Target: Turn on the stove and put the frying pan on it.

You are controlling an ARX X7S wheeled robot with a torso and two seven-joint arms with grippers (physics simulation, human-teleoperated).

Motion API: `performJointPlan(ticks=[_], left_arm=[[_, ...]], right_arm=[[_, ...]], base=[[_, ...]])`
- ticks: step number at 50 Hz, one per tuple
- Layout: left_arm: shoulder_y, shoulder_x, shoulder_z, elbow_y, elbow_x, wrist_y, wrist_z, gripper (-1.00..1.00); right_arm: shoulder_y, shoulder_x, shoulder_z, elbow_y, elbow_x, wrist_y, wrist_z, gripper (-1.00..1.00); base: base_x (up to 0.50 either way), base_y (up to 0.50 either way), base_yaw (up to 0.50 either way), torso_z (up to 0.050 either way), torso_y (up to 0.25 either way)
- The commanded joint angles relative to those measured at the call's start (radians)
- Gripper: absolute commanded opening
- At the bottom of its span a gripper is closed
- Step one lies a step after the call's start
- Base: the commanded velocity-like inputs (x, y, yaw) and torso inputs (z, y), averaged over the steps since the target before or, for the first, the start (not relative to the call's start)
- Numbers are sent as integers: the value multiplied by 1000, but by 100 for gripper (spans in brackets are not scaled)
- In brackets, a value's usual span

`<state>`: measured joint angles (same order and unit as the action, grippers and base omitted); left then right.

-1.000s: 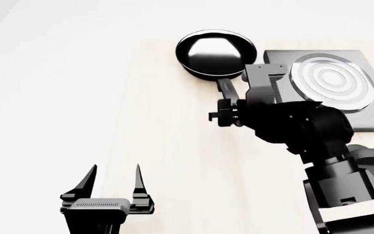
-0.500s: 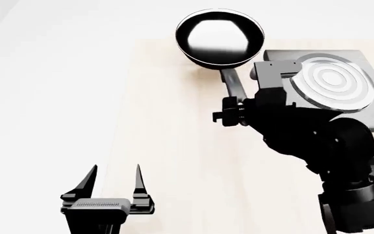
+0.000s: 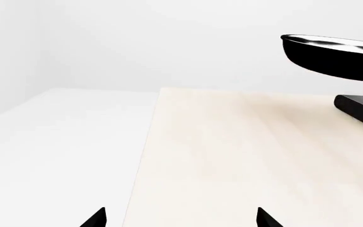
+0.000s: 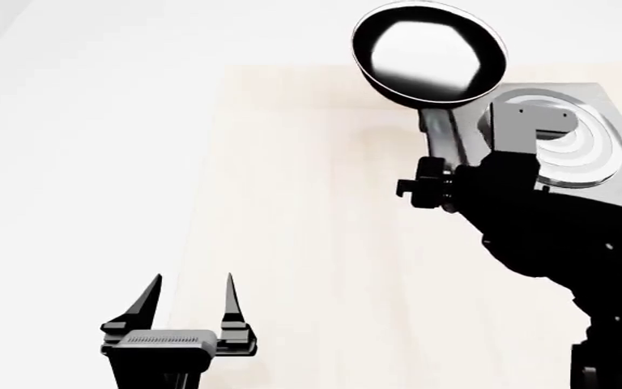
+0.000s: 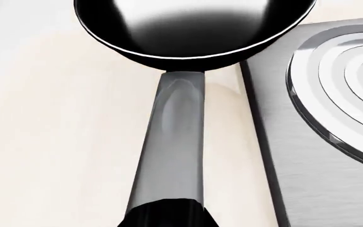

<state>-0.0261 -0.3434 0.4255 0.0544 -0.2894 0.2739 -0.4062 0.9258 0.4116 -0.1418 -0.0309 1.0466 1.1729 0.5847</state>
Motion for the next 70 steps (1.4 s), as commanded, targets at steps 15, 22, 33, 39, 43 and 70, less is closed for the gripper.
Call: performJointPlan(ticks=[15, 22, 33, 39, 43, 70], left_arm=[[0, -3, 4, 2, -1, 2, -5, 100], [0, -4, 6, 1, -2, 2, -6, 100], [2, -7, 8, 8, -2, -1, -11, 100], [2, -7, 9, 8, -2, -1, -12, 100], [2, -8, 10, 8, -3, -2, -12, 100], [-6, -8, 15, -6, -5, 3, -13, 100]], right_arm=[[-81, 117, 244, -103, 105, 79, 154, -100], [-112, 145, 282, -100, 116, 75, 163, -100], [-166, 181, 321, -110, 116, 65, 177, -100], [-186, 193, 330, -101, 106, 49, 172, -100], [-186, 197, 327, -82, 94, 38, 163, -100], [-209, 206, 299, 16, 26, -48, 89, -100]], base=[[0, 0, 0, 0, 3], [0, 0, 0, 0, 1], [0, 0, 0, 1, 3], [0, 0, 0, 0, 2], [0, 0, 0, 2, 2], [0, 0, 0, 0, 2]])
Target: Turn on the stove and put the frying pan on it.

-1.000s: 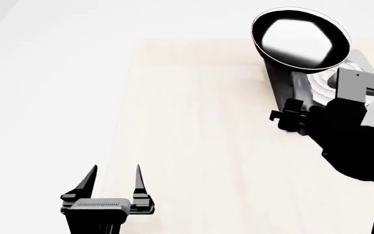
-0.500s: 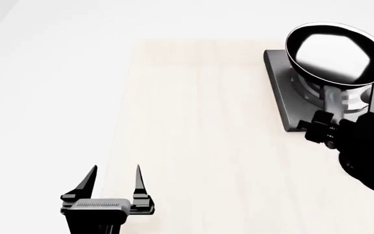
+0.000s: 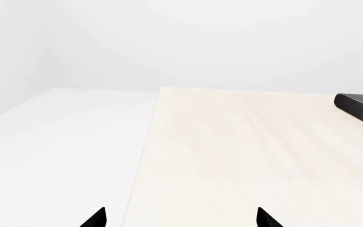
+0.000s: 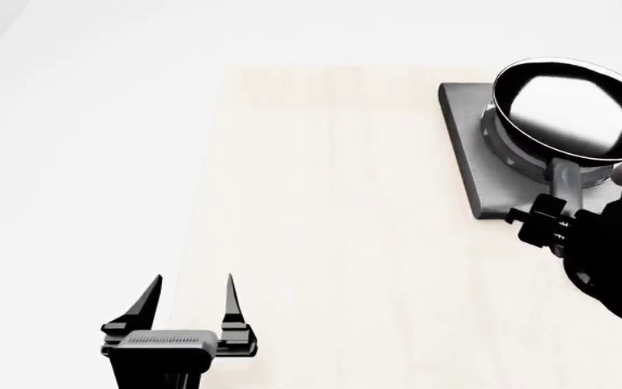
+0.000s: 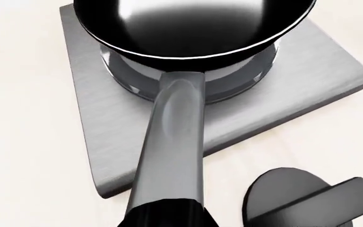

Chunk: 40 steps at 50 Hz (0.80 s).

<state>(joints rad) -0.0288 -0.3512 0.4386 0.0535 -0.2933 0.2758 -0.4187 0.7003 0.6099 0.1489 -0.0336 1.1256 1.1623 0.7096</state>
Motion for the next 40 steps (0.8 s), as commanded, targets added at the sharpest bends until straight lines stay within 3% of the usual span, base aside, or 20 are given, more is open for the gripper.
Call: performJointPlan(ticks=[1, 30, 31, 40], left_arm=[[-3, 0, 2, -5, -1, 1, 0, 100], [-4, -3, 7, -6, -1, 4, -5, 100], [-4, -3, 7, -6, -1, 4, -5, 100], [-4, -4, 9, -6, -1, 4, -6, 100]], right_arm=[[16, 7, 6, 20, -54, -40, -37, -100], [-3, -6, -20, 29, -82, -85, -57, -100], [-1, -4, -22, 27, -83, -84, -57, 100], [1, 4, -18, -17, -57, -52, -30, 100]], base=[[0, 0, 3, 0, 0], [0, 0, 0, 0, 1], [0, 0, 0, 0, 0], [0, 0, 0, 0, 0]])
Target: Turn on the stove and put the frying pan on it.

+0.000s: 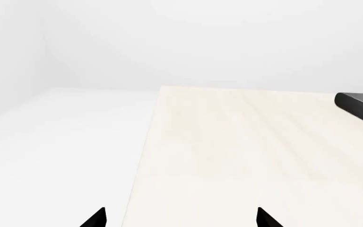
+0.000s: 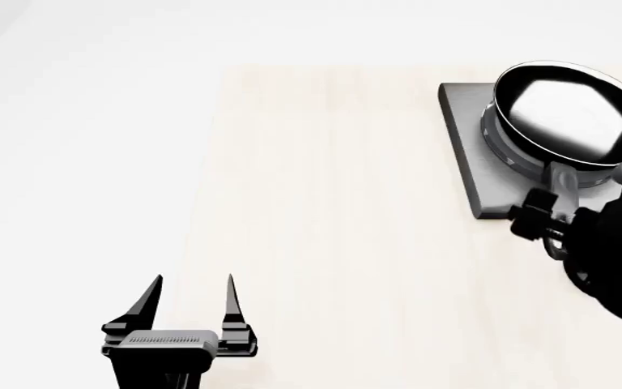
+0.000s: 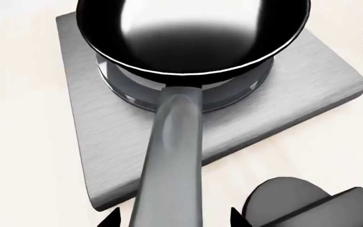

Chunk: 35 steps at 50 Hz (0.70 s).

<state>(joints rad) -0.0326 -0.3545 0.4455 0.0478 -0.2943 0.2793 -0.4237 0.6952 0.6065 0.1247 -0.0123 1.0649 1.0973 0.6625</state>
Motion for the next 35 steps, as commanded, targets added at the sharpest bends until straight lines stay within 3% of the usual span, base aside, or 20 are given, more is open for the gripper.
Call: performJointPlan(ticks=[1, 27, 35], left_arm=[[0, -1, 2, 0, -1, 0, -2, 100], [0, -8, 5, 17, -1, -4, -10, 100], [3, -19, 0, 61, -12, -22, -21, 100]], right_arm=[[7, 9, 7, -47, 6, 16, 22, 100], [-31, 9, 53, -323, 88, 27, 107, 100], [-104, 16, 33, -430, 9, -53, 77, 100]], base=[[0, 0, 0, 0, 0], [0, 0, 0, 0, 0], [0, 0, 0, 0, 0]])
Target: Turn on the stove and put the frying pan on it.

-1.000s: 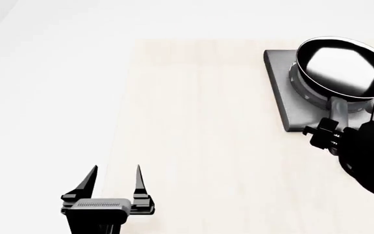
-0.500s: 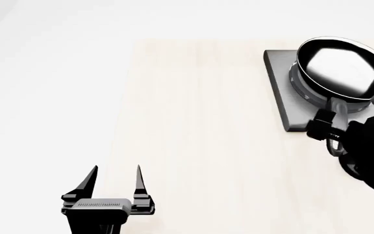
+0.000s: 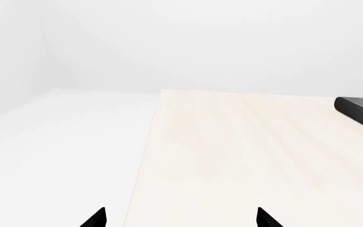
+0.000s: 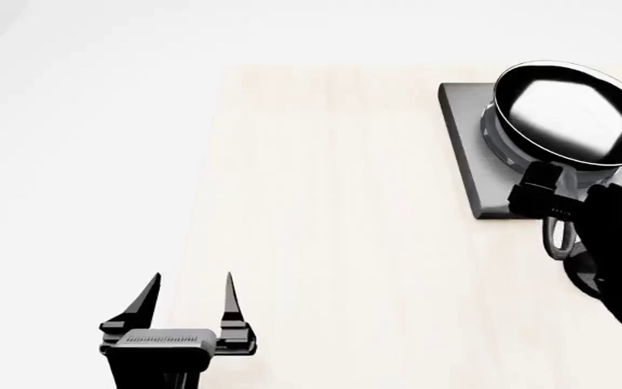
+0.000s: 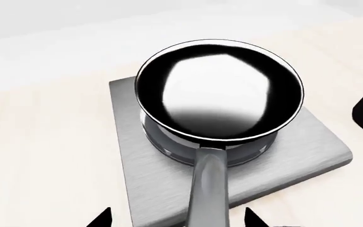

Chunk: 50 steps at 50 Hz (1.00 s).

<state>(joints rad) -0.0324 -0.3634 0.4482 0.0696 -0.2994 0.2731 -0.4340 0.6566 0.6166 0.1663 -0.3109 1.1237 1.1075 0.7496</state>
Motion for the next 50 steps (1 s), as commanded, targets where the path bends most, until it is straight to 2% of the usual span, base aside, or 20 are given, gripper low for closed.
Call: performJointPlan(ticks=[1, 15, 50], left_arm=[[3, -12, -4, 44, -8, -18, -12, 100], [17, -54, -18, 221, -31, -103, -60, 100], [48, -139, -58, 555, -45, -204, -150, 100]], right_arm=[[-71, 7, -11, -140, -57, -71, -15, 100], [-154, 12, -91, -342, -182, -199, -74, 100], [-143, 24, -168, -707, -211, -243, -7, 100]], base=[[0, 0, 0, 0, 0], [0, 0, 0, 0, 0], [0, 0, 0, 0, 0]])
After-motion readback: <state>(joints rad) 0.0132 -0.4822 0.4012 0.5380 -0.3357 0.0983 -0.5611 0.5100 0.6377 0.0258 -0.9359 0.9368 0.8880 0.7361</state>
